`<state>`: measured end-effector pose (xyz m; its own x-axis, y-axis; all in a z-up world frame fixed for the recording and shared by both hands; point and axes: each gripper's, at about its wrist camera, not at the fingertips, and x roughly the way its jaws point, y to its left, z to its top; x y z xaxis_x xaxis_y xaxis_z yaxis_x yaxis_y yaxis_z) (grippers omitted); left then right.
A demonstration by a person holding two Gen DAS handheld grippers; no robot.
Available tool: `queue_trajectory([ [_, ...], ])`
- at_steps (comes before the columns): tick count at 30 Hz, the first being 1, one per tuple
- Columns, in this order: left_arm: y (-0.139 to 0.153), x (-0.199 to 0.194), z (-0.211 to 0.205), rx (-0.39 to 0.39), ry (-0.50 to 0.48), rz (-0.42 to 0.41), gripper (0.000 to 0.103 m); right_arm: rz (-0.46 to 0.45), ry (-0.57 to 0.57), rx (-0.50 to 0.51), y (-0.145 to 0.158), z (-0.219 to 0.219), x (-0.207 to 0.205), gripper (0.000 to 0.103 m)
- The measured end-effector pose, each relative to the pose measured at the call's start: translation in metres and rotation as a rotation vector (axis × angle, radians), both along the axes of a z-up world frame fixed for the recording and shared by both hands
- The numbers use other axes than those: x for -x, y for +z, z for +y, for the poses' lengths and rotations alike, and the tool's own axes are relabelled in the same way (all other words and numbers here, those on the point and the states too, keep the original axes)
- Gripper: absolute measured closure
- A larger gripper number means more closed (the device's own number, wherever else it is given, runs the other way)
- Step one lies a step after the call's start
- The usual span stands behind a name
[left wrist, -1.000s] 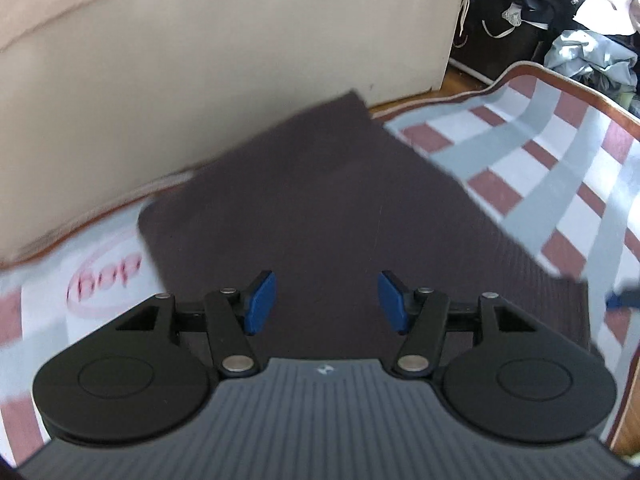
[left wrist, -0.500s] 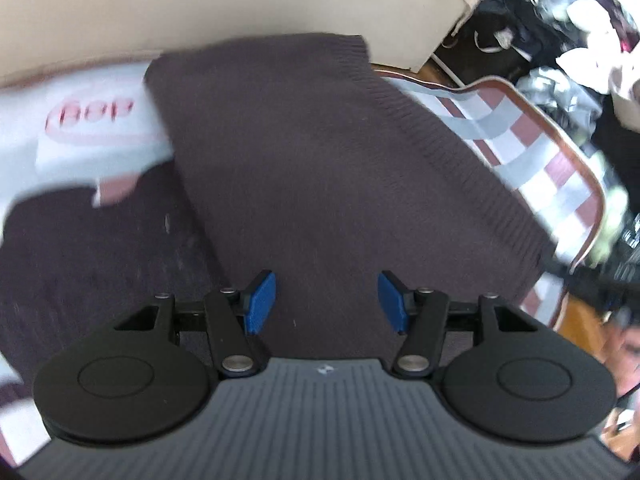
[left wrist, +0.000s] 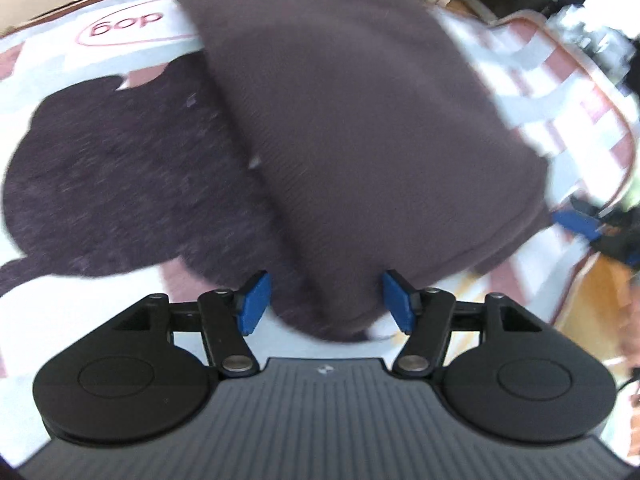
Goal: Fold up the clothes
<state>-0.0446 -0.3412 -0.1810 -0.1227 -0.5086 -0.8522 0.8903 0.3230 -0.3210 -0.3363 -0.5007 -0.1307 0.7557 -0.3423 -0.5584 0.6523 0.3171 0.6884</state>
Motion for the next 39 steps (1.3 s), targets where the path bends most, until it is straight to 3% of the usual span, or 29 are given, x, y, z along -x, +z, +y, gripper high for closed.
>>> queue_trajectory([
  [5, 0.003, -0.001, 0.006, 0.011, 0.021, -0.005, 0.040, -0.004, -0.012, -0.044, -0.008, -0.004, 0.001, 0.044],
  [11, 0.007, -0.020, 0.015, 0.071, 0.091, 0.031, 0.040, -0.012, 0.038, 0.006, -0.003, -0.026, -0.015, 0.041],
  [14, 0.003, -0.027, 0.009, 0.051, 0.121, 0.048, 0.039, -0.015, 0.063, 0.002, -0.017, -0.043, -0.026, 0.028],
  [17, -0.002, -0.027, 0.001, 0.077, 0.132, 0.032, 0.034, 0.020, 0.132, 0.020, -0.029, -0.047, -0.040, 0.025],
  [21, -0.007, -0.039, -0.008, 0.150, 0.207, 0.142, 0.023, 0.015, 0.199, -0.007, -0.029, -0.047, -0.049, 0.024],
  [25, -0.014, -0.056, -0.020, 0.181, 0.293, 0.303, 0.023, -0.080, 0.207, -0.125, -0.035, -0.062, -0.039, 0.024],
  [28, -0.019, -0.064, -0.026, 0.203, 0.334, 0.376, 0.025, -0.080, 0.192, -0.138, -0.033, -0.066, -0.036, 0.024],
  [33, -0.014, -0.043, -0.052, 0.186, 0.220, 0.275, 0.027, -0.030, 0.198, -0.089, -0.033, -0.062, -0.054, 0.022],
  [35, -0.010, -0.035, -0.060, 0.178, 0.194, 0.219, 0.035, -0.021, 0.211, -0.078, -0.032, -0.063, -0.063, 0.022],
  [37, -0.006, -0.032, -0.067, 0.131, 0.191, 0.168, 0.041, 0.031, 0.279, -0.023, -0.021, -0.059, -0.076, 0.039],
  [39, 0.002, -0.029, -0.071, 0.089, 0.189, 0.109, 0.057, 0.090, 0.352, 0.039, -0.010, -0.053, -0.088, 0.049],
])
